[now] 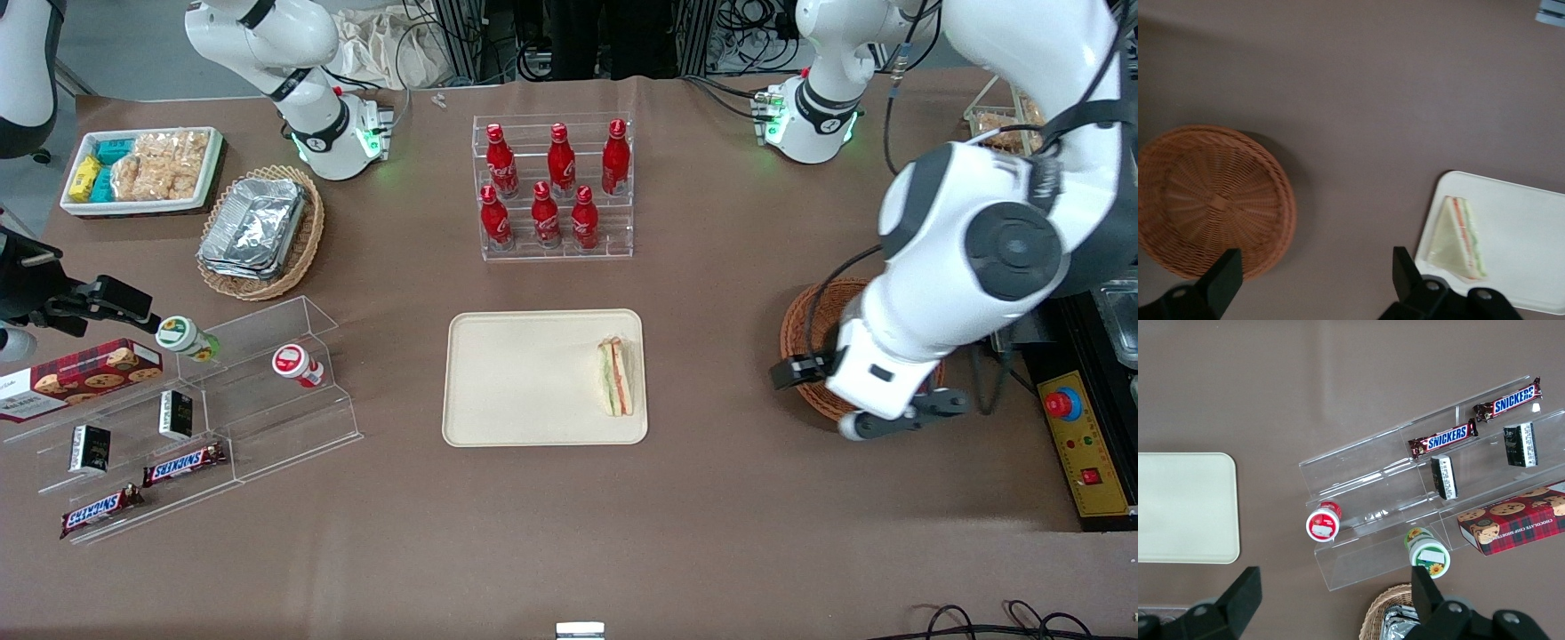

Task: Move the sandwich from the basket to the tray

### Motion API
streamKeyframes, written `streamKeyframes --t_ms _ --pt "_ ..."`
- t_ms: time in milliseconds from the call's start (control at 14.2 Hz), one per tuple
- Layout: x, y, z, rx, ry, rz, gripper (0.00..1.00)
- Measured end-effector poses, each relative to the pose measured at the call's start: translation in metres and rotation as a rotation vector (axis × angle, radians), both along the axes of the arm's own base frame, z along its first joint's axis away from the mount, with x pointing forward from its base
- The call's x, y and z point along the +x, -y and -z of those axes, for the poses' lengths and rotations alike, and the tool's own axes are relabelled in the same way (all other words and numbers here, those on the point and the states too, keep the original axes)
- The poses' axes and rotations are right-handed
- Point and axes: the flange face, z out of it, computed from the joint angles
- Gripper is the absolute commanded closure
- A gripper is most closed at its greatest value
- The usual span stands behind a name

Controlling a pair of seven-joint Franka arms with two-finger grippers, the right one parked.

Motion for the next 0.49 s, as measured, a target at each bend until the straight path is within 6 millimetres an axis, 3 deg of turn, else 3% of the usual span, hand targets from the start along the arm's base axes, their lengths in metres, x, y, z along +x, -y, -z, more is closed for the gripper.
streamKeyframes --t_ms 353,494 --pt "-0.006 -0.146 -0.023 0.017 -0.081 0.175 0.00" --pt "-0.015 -0.176 -0.027 0.024 -0.095 0.194 0.00"
